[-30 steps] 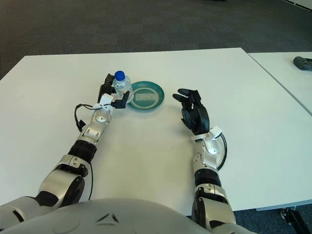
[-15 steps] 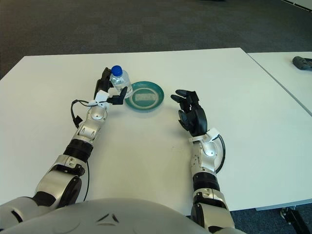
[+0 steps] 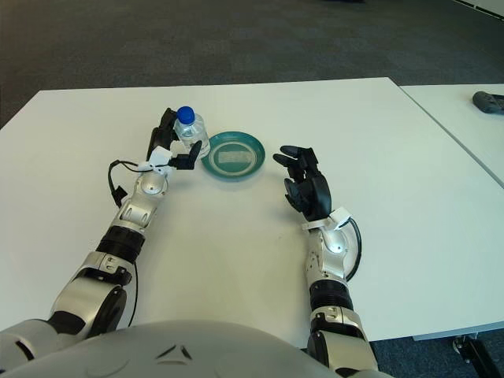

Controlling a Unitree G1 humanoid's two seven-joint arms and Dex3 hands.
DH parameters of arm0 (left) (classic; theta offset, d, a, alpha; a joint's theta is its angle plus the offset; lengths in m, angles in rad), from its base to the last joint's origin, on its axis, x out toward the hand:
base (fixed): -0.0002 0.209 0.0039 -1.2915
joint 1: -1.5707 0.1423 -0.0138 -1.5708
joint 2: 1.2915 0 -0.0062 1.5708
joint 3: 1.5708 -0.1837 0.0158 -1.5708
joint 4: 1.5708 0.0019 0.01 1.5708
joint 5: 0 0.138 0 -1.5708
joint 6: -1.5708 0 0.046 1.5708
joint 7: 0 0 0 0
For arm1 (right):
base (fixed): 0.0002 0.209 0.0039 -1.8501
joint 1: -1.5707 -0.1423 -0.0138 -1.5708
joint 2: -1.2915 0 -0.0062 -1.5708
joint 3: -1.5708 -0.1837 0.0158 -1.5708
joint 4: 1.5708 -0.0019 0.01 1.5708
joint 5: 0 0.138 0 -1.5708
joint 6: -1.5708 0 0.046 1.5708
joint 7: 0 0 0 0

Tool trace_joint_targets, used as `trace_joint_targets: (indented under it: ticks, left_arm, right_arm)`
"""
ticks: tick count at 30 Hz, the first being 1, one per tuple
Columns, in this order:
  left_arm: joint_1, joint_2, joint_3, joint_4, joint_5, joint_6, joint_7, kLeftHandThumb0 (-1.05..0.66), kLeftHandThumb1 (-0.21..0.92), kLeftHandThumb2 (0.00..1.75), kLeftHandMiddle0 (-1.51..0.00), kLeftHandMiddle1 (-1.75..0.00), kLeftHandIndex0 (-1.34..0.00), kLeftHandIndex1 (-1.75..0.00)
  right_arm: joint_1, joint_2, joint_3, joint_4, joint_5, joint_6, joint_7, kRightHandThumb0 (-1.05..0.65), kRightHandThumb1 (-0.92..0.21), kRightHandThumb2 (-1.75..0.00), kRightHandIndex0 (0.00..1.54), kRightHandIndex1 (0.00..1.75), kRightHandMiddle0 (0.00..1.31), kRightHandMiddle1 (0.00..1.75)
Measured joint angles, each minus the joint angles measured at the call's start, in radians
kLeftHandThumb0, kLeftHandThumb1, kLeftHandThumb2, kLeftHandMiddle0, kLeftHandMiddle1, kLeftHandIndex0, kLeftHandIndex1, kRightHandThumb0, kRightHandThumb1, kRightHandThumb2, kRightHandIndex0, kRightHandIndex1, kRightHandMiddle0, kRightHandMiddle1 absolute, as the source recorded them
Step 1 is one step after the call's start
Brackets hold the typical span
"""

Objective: Put the bottle into the plate.

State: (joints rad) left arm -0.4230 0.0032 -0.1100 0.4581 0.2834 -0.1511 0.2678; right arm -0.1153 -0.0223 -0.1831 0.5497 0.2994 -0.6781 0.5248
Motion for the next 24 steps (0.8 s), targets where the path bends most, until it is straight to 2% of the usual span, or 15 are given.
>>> trace_joint_targets:
  ticks: [2,4,7,14,24]
  left_arm:
    - [-0.002,-0.002,-0.005,0.003,0.004,-0.004,0.0,-0.46,0.32,1.31,-1.19,-1.75,-0.6,-1.75]
    - [-0.005,-0.004,-0.011,0.006,0.006,-0.004,0.0,-0.46,0.32,1.31,-1.19,-1.75,-0.6,-1.75]
    - [-0.005,-0.008,-0.019,0.009,0.008,-0.004,0.0,-0.47,0.31,1.31,-1.19,-1.75,-0.61,-1.75]
    - [-0.007,-0.021,-0.05,0.012,0.021,-0.003,-0.005,-0.46,0.32,1.31,-1.19,-1.75,-0.6,-1.75]
    - [-0.033,-0.042,-0.072,0.038,0.022,0.001,-0.036,-0.46,0.33,1.29,-1.18,-1.75,-0.59,-1.75]
  right_arm:
    - [0.0,0.001,0.002,0.004,0.003,-0.006,0.007,-0.86,-0.92,-0.36,0.41,0.94,0.24,1.11]
    - [-0.002,0.0,-0.001,0.016,0.017,-0.043,0.065,-0.74,-0.92,-0.4,0.38,0.84,0.17,1.13]
    - [-0.013,0.0,-0.009,0.033,0.044,-0.119,0.168,-0.67,-0.92,-0.47,0.38,0.78,0.12,1.15]
    - [-0.035,0.001,-0.033,0.07,0.053,-0.196,0.268,-0.7,-0.92,-0.59,0.41,0.77,0.13,1.18]
    - [-0.052,0.01,-0.056,0.091,0.041,-0.288,0.27,-0.76,-0.92,-0.61,0.43,0.76,0.16,1.18]
